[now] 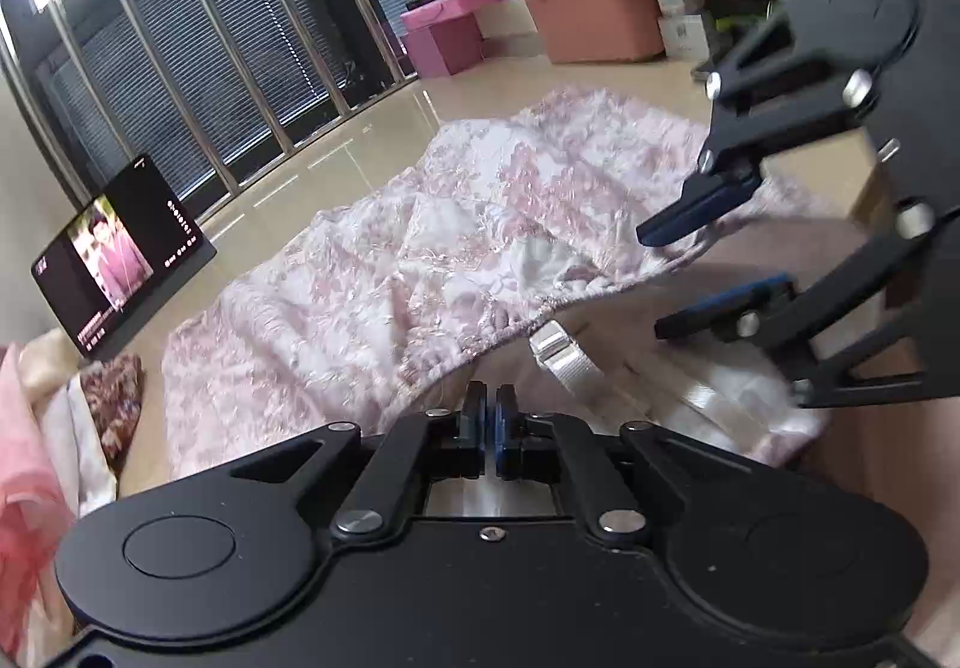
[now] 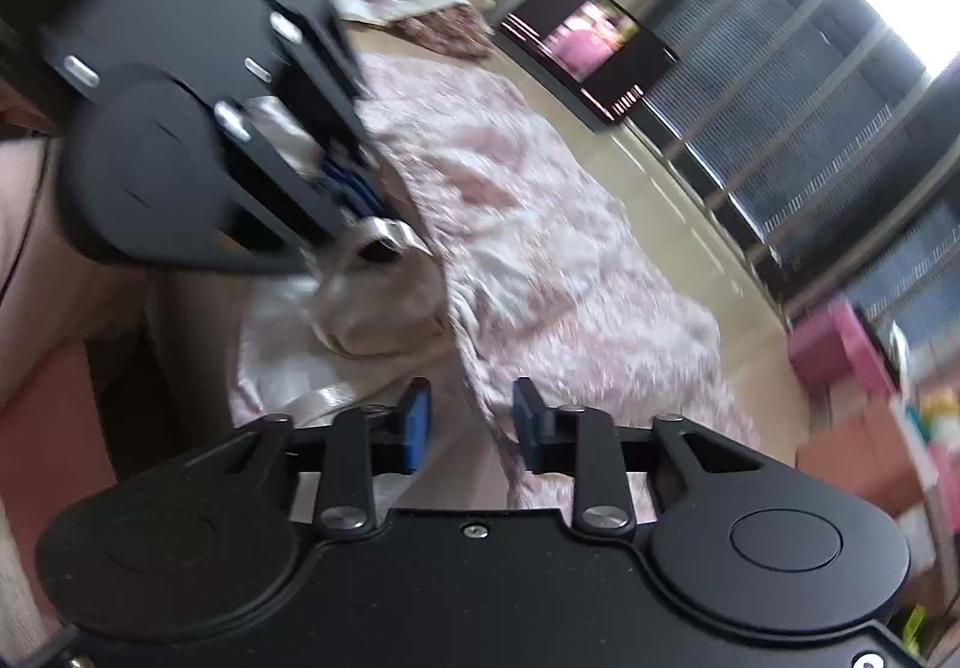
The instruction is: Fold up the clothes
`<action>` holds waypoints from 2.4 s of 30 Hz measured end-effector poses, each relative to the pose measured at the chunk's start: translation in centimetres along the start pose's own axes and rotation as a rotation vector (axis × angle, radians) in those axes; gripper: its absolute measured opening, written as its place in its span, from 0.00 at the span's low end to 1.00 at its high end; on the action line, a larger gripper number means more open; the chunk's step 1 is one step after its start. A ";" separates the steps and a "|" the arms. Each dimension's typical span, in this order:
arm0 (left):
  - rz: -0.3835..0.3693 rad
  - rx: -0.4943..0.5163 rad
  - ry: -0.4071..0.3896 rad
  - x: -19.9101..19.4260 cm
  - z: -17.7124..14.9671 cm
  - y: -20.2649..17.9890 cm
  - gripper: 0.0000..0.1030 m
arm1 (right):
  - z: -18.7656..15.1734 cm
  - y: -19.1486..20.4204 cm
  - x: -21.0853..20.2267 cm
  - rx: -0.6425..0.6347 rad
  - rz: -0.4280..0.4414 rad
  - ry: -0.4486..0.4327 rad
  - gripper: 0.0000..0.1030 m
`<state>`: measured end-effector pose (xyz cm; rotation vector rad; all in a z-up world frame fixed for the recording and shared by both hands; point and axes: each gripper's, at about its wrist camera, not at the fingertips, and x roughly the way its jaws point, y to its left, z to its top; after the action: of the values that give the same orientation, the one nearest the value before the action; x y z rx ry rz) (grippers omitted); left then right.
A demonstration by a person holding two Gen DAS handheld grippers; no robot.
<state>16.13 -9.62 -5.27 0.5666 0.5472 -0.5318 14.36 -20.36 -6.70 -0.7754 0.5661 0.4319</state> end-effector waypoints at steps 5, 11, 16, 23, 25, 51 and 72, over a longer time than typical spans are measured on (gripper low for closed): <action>-0.090 -0.094 -0.028 -4.0 -1.3 2.8 0.08 | -0.4 -2.8 -0.9 0.237 0.033 -0.006 0.38; -0.030 -0.313 -0.133 -5.6 -2.3 8.0 0.09 | -3.5 -7.8 -3.2 0.699 0.091 -0.101 0.44; 0.136 -0.307 0.027 -0.3 -3.0 8.6 0.09 | -5.6 -7.8 -1.1 0.961 0.095 -0.065 0.28; 0.195 -0.334 0.051 1.0 -5.0 9.7 0.10 | -5.9 -5.5 0.5 0.805 -0.041 0.023 0.23; 0.195 -0.359 0.056 1.5 -4.8 10.3 0.10 | -5.7 -6.4 1.2 0.823 -0.038 0.035 0.23; 0.305 -0.475 -0.200 -4.4 -5.2 11.0 1.00 | -0.8 -6.9 -0.2 0.711 -0.089 -0.162 0.91; 0.357 -0.713 -0.091 -12.5 -16.1 15.6 1.00 | 14.7 10.5 4.4 0.364 0.076 -0.138 0.59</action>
<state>11.07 15.49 -3.62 -0.0469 0.4945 -0.0034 16.50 -1.90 -6.50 -0.3734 0.5270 0.4327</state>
